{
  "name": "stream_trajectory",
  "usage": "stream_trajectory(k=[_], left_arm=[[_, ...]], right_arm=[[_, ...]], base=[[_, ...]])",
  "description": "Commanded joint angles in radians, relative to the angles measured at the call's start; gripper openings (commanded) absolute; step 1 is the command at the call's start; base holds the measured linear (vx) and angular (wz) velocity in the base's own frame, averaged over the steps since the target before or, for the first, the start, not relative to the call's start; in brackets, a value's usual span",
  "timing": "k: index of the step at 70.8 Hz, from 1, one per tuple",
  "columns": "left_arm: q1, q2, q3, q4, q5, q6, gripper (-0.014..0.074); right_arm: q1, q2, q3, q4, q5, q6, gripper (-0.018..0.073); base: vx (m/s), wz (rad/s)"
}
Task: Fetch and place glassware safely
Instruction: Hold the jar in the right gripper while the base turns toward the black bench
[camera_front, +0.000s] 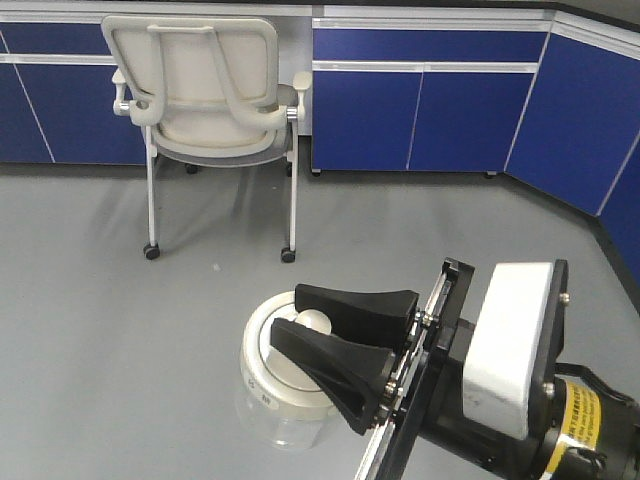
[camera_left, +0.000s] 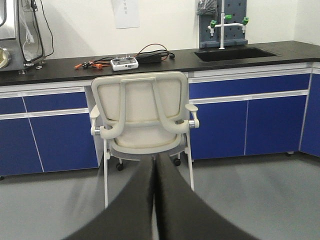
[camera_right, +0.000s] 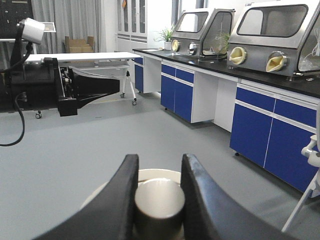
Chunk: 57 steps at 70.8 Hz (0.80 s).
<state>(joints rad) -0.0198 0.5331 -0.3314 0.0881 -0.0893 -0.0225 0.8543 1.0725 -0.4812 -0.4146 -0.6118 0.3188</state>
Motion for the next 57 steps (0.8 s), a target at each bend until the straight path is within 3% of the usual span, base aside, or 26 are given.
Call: stream_trajectory(k=[1,32,57], left_arm=[[-0.007,0.0,-0.027,-0.005,-0.071,-0.006,-0.0007],[-0.007,0.0,-0.027,-0.005,-0.071,-0.006,-0.0007],[-0.007,0.0,-0.027,-0.005,-0.071,-0.006,-0.0007]], right_arm=[[-0.001,-0.021,-0.031,0.017,-0.105,-0.003,-0.0003],[-0.001,-0.021,-0.031,0.018,-0.105,-0.003,-0.0003],[-0.001,-0.021,-0.031,0.018,-0.104,-0.003,-0.0003]], base=[[0.5,0.05],[0.43,-0.02],[0.29,-0.42]])
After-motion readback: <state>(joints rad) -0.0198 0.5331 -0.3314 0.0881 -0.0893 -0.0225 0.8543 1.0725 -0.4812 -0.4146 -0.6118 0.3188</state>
